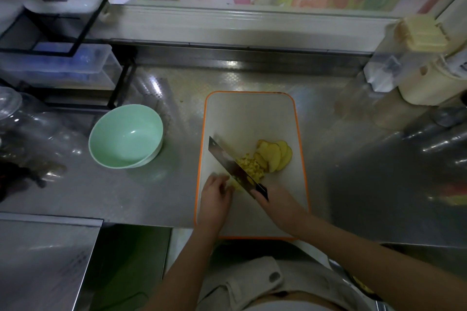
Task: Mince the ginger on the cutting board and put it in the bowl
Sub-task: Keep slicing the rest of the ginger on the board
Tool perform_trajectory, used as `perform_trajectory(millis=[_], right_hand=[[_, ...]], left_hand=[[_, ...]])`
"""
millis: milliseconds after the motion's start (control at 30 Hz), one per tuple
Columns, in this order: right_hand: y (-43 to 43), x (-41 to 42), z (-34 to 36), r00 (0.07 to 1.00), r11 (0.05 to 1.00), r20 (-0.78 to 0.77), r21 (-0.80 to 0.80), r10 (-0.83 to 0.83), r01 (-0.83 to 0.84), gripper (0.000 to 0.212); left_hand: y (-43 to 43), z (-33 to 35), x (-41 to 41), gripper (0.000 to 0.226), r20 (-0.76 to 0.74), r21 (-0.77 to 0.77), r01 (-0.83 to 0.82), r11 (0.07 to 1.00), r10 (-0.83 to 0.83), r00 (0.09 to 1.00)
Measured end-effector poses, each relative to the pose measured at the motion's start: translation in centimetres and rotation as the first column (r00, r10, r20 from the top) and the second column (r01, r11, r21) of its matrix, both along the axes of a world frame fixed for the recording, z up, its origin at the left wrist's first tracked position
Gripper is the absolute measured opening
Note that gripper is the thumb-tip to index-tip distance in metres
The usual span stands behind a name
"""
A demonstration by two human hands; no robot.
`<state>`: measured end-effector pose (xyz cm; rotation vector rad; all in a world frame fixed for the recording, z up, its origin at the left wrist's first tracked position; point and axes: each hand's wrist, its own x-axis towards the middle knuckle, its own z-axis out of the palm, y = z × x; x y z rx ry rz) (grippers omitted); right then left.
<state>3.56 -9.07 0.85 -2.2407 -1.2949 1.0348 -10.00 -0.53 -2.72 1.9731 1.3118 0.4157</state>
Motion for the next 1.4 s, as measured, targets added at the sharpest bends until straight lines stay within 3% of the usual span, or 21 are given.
perform_trajectory(millis=[267, 400, 600, 733, 933, 1067, 1167, 1400], right_hand=[[-0.1, -0.7, 0.0, 1.0, 0.997, -0.012, -0.081, -0.01, 0.009, 0.035], [0.3, -0.9, 0.1, 0.999, 0.989, -0.045, -0.149, 0.007, -0.013, 0.047], [0.7, -1.3, -0.4, 1.0, 0.985, 0.019, -0.173, 0.001, 0.003, 0.034], [0.3, -0.6, -0.3, 0.998, 0.99, -0.061, -0.142, -0.022, 0.013, 0.039], [0.7, 0.2, -0.1, 0.999, 1.0, 0.044, -0.014, 0.016, -0.015, 0.033], [0.9, 0.8, 0.6, 0.998, 0.998, 0.022, 0.01, -0.055, 0.055, 0.033], [0.9, 1.0, 1.2, 0.999, 0.999, 0.01, 0.025, -0.048, 0.048, 0.028], [0.2, 0.9, 0.9, 1.0, 0.998, 0.019, 0.052, -0.022, 0.021, 0.029]], left_hand=[[-0.3, 0.0, -0.1, 0.015, -0.002, 0.062, 0.014, 0.998, -0.014, 1.0], [-0.3, 0.1, -0.1, 0.016, -0.007, 0.055, 0.0, 0.999, 0.001, 1.0], [-0.4, 0.2, -0.2, 0.017, -0.021, 0.088, 0.02, 0.996, -0.018, 1.0], [-0.5, 0.2, -0.3, 0.016, -0.031, 0.079, 0.036, 0.996, -0.033, 0.999], [-0.5, -0.3, -0.4, 0.02, -0.066, 0.049, 0.099, 0.994, -0.095, 0.993], [-0.7, 0.1, -0.3, 0.019, 0.009, 0.032, 0.005, 0.999, -0.006, 1.0], [-0.3, 0.0, 0.0, 0.027, -0.059, 0.028, -0.062, 0.998, 0.064, 0.996], [0.1, 0.2, 0.4, 0.03, -0.095, 0.048, 0.076, 0.996, -0.071, 0.993]])
